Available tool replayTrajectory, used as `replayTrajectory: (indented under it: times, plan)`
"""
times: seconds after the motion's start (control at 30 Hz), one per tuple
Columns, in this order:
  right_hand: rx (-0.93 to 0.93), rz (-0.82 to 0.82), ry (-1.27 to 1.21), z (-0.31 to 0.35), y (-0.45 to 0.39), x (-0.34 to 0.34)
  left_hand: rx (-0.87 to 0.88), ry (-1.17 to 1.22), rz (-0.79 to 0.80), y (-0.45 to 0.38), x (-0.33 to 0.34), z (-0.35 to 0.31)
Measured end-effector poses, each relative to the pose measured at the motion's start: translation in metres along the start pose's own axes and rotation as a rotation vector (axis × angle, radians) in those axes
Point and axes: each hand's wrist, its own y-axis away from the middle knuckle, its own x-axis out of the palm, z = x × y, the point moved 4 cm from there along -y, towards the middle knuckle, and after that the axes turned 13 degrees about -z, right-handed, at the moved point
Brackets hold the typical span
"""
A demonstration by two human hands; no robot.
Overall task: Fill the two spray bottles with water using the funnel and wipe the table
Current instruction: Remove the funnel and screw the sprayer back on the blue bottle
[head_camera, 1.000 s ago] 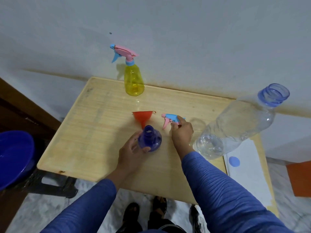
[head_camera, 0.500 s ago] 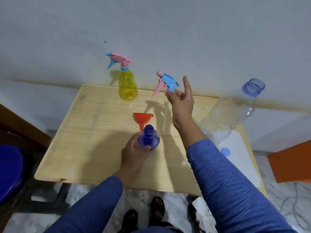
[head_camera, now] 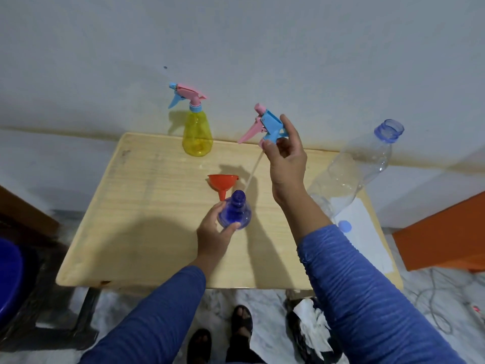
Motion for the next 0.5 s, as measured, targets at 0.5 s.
replayTrajectory:
  times: [0.5]
  plan:
    - [-0.085, -0.01, 0.064, 0.008, 0.022, 0.004, 0.057, -0.016, 0.031, -0.005, 0.0, 0.009]
